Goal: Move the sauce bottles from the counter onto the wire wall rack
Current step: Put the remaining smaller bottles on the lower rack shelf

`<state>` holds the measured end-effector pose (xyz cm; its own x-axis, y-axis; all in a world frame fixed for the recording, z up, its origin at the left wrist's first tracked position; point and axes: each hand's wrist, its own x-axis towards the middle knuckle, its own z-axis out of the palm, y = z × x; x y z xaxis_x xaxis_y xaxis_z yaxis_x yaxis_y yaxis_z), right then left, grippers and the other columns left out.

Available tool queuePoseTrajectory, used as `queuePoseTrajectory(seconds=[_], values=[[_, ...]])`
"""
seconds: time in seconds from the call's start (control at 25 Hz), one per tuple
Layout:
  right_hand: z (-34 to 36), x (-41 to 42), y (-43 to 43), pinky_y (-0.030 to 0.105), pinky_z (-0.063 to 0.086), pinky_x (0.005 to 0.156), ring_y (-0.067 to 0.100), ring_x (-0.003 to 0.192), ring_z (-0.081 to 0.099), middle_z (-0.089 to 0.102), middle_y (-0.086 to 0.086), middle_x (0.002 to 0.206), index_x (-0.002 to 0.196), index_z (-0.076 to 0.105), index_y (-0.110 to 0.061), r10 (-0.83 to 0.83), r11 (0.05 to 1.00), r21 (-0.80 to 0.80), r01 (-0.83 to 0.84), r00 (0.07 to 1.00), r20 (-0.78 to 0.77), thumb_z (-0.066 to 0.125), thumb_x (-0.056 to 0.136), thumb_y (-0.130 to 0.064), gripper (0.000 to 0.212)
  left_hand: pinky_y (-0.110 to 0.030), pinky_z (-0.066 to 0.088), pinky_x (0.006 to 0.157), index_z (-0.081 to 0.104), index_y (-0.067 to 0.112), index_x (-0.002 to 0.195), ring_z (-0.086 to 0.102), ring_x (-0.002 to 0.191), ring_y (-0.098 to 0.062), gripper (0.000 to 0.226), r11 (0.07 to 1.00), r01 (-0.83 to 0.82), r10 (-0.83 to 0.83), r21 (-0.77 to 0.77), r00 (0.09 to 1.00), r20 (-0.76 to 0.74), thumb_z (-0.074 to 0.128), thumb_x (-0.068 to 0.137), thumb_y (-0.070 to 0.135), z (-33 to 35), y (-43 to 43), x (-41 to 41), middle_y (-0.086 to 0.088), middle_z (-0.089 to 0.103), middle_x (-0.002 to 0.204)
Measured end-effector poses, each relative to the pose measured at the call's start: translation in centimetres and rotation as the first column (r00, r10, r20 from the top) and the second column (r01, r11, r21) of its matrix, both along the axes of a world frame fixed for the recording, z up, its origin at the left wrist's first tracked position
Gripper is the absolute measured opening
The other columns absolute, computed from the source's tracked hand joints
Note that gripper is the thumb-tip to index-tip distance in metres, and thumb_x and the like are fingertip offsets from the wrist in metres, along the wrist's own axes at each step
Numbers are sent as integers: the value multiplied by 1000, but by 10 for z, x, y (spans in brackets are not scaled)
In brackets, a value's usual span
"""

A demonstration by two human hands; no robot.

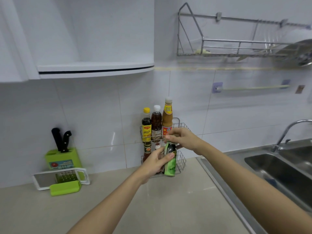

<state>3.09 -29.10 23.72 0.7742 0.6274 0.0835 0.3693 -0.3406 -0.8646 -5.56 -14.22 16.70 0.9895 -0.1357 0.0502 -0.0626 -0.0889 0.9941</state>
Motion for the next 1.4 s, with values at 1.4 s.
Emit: queuePoseTrajectory(seconds=[1.4], values=[[-211, 76, -62, 33, 62, 61, 34, 88, 66, 58, 31, 119, 122, 50, 1, -427, 740, 215, 637, 692, -582, 56, 95, -17, 33, -31, 55, 74, 55, -2, 119, 67, 82, -26, 53, 945, -325, 283, 36, 757, -589, 38, 100, 44, -158, 58, 62, -17, 70, 96]])
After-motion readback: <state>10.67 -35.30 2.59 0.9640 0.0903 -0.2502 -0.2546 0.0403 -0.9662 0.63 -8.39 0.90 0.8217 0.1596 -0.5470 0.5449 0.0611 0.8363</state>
